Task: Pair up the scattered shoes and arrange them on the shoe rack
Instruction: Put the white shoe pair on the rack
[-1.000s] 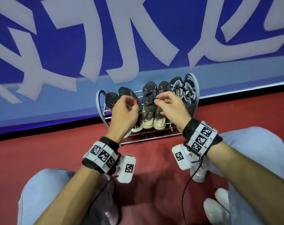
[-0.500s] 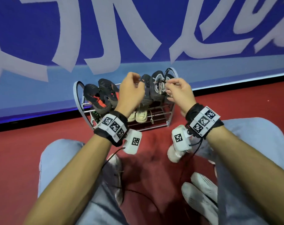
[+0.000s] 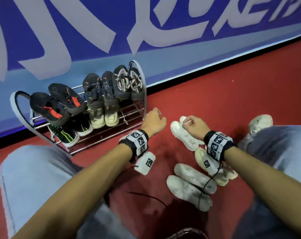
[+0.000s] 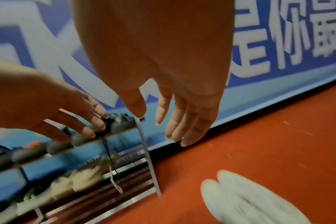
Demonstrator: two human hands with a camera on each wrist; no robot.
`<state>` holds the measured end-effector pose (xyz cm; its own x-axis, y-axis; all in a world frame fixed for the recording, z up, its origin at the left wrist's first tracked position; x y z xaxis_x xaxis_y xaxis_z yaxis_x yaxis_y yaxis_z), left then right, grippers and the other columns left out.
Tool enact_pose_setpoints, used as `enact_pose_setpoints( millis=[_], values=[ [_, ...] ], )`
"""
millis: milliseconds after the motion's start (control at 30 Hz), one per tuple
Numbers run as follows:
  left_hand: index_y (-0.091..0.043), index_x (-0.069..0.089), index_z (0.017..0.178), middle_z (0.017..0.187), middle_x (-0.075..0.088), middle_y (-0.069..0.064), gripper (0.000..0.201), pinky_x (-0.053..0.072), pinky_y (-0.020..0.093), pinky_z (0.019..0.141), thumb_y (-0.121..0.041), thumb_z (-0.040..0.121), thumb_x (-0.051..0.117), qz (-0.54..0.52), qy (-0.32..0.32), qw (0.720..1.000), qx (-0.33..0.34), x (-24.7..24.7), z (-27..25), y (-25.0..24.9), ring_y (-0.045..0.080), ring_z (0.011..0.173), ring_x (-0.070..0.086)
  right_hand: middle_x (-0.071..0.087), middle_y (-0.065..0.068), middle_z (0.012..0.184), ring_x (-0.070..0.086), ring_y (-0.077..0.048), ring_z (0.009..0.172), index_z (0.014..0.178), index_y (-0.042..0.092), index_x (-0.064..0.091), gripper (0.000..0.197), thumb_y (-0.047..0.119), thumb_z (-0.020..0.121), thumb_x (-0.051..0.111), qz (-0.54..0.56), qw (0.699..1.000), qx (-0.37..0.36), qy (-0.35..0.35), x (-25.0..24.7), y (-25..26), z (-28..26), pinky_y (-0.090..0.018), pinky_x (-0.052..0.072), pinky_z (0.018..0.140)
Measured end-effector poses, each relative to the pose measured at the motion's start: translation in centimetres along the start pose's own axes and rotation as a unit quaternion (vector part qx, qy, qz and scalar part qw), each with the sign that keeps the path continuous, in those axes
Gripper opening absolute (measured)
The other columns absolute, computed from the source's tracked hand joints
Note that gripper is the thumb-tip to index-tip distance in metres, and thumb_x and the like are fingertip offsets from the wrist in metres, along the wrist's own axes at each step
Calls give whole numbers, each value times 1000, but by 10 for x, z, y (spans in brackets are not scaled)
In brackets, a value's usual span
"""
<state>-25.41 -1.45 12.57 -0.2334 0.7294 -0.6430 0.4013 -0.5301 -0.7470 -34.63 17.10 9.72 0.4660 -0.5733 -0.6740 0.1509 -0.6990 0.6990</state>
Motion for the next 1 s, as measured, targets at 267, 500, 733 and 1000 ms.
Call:
enact_pose_setpoints(
  millis=[267,500,733,1000],
  values=[
    [-3,63,115,112,70,16,41,55,41,86,-37,93,56,67,169,976,-122,193,-13,91,36,105,67,62,-1,120,57,-20,110,119,18,59,29,35,96,61,-167,958,159,170,80,-203,-17,-27,41,94],
    [-7,70,115,122,71,11,38,50,27,85,-35,94,56,40,274,929,-245,290,-67,181,28,113,67,48,-11,148,45,-32,135,147,21,43,72,56,87,60,-224,928,208,214,130,-281,3,-37,37,111],
    [-9,51,128,124,64,10,56,56,35,72,-47,90,65,-150,305,830,-442,323,-96,239,26,103,67,40,-21,145,36,-43,136,151,24,28,78,46,86,65,-280,916,226,179,169,-302,13,-50,33,111],
    [-15,71,89,86,71,3,10,51,29,66,-11,81,74,-285,163,835,-441,323,-75,256,18,77,64,52,-20,139,51,-40,127,134,8,54,52,42,95,58,-231,908,300,180,159,-321,21,-45,46,101]
  ],
)
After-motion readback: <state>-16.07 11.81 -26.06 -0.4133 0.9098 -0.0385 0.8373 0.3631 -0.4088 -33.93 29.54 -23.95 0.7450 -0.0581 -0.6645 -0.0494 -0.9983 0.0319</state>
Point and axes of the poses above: each hand's wrist, its own z-axis towards the middle knuckle, its own x-axis out of the palm, y = z × x, the point moved 2 cm from there along z, towards the middle knuckle
